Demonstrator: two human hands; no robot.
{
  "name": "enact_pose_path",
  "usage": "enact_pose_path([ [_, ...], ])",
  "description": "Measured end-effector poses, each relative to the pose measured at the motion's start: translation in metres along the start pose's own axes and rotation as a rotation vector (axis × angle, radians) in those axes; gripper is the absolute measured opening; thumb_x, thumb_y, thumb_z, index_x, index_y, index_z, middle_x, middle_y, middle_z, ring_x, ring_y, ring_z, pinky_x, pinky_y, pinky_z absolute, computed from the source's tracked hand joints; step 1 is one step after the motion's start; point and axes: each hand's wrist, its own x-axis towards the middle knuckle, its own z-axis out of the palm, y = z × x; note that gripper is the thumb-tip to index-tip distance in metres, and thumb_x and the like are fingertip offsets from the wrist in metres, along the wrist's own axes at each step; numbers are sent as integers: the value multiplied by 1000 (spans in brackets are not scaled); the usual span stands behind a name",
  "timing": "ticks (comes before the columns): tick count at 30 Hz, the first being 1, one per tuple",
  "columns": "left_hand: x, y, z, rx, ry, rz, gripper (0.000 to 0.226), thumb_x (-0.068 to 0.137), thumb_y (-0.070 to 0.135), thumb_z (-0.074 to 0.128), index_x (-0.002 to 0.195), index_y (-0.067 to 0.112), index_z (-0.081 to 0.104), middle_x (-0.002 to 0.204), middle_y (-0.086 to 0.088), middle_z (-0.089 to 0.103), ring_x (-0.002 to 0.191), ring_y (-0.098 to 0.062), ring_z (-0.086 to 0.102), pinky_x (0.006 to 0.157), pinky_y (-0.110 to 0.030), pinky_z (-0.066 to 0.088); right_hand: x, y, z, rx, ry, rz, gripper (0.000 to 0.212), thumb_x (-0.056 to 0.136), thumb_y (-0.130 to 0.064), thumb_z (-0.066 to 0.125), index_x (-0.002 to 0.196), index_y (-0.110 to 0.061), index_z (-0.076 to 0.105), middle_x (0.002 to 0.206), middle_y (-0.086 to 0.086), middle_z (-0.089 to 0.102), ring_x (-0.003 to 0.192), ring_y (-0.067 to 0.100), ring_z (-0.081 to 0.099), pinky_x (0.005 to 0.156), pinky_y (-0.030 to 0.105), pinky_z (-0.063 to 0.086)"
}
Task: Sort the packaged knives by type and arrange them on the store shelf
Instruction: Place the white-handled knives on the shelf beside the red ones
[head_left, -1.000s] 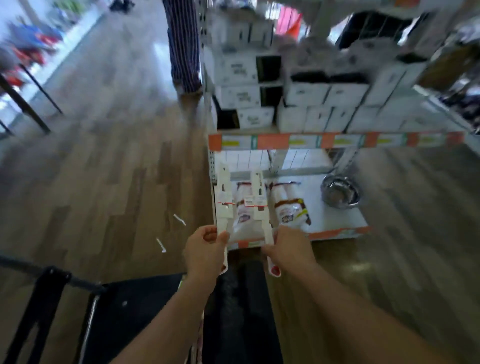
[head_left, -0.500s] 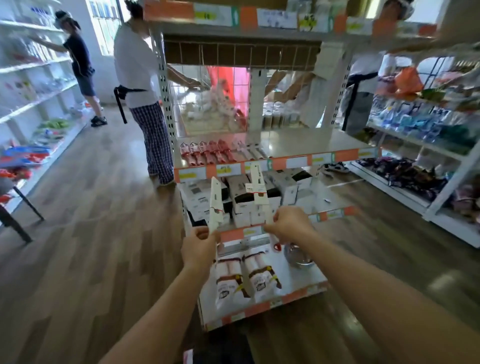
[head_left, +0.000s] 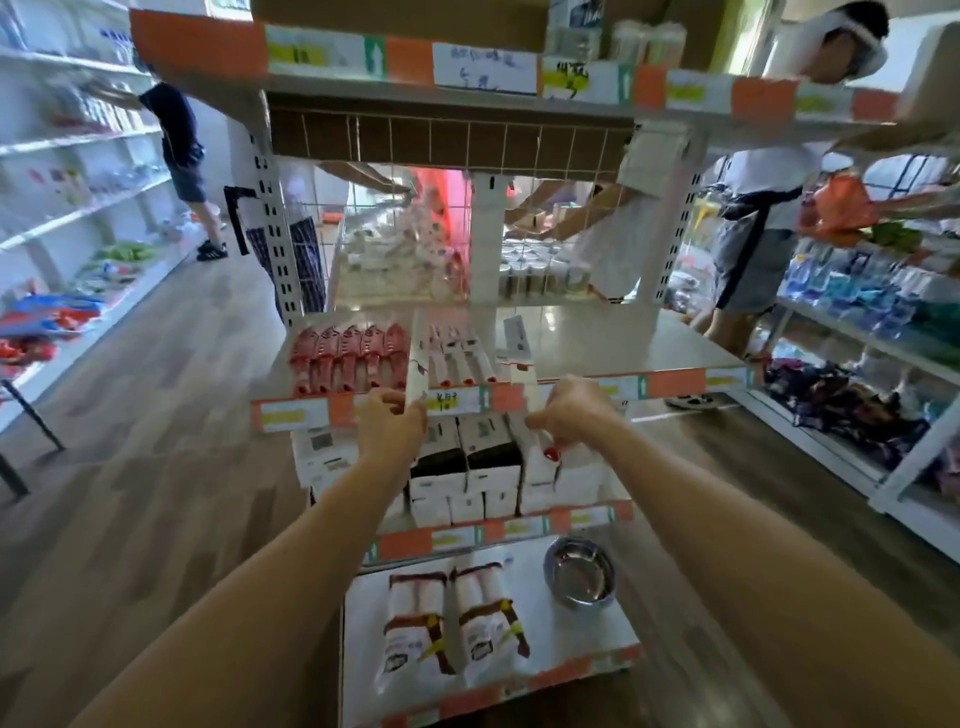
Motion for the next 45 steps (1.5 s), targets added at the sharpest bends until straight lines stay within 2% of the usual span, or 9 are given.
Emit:
enact_pose_path([
  [3, 27, 11, 44, 65, 25, -26, 14, 91, 13, 57, 95, 9, 44, 79, -6, 53, 61, -14, 48, 50, -24, 40, 48, 9, -20, -55, -35, -27, 26, 85, -32, 67, 76, -10, 56, 78, 5, 61, 73, 17, 66, 70, 30, 57],
  [6, 52, 17, 78, 119, 31, -23, 17, 89, 5, 55, 77, 15, 47, 73, -6, 51, 71, -22, 53, 62, -28, 43, 90, 16, -34, -64, -66, -44, 24, 86, -29, 66, 78, -9, 57, 77, 6, 63, 63, 15, 65, 55, 27, 54],
  [8, 66, 19, 96, 189, 47, 12, 18, 87, 5, 53, 80, 21, 49, 91, -12, 59, 85, -28, 60, 73, -31, 48, 110, 21, -40, -60, -84, -39, 21, 87, -28, 65, 80, -10, 55, 69, 2, 56, 53, 10, 55, 46, 21, 44],
  [12, 86, 21, 124, 345, 46, 22, 24, 93, 3, 45, 113, 6, 59, 121, -14, 60, 100, -31, 60, 82, -31, 49, 147, 32, -43, 20, -111, -22, 21, 85, -24, 67, 96, -9, 58, 72, 3, 58, 58, 13, 59, 54, 22, 51],
  [16, 105, 21, 142, 555, 18, 37, 29, 95, 5, 43, 116, 1, 62, 118, -18, 64, 108, -30, 60, 95, -36, 48, 176, 41, -44, 24, -117, -21, 26, 83, -25, 70, 96, -5, 61, 91, 11, 66, 83, 23, 69, 79, 35, 59],
  [24, 119, 23, 166, 852, -53, 179, 63, 91, -3, 41, 148, 13, 20, 142, -19, 39, 125, -36, 46, 98, -37, 39, 212, 47, -46, 27, -102, -25, 21, 82, -20, 69, 70, -9, 57, 67, 4, 59, 62, 16, 65, 71, 29, 60],
  [28, 119, 21, 179, 957, -108, 89, 50, 89, -2, 34, 139, -1, 33, 131, -26, 49, 123, -38, 44, 101, -41, 41, 219, 50, -46, 7, -120, -36, 18, 82, -21, 68, 73, -7, 61, 65, 4, 61, 60, 15, 65, 71, 28, 60],
  [36, 118, 20, 187, 1216, -161, 40, 40, 94, 10, 38, 133, 1, 37, 143, -25, 27, 132, -38, 25, 107, -41, 32, 222, 51, -48, 37, -126, -41, 17, 84, -18, 68, 91, -4, 61, 83, 11, 64, 68, 19, 67, 69, 26, 59],
  [45, 118, 14, 192, 1404, -206, 130, 36, 89, 9, 46, 124, 0, 42, 127, -24, 45, 119, -35, 39, 99, -35, 31, 220, 55, -50, 36, -130, -46, 13, 82, -16, 67, 79, -5, 60, 70, 6, 61, 57, 15, 64, 56, 23, 57],
])
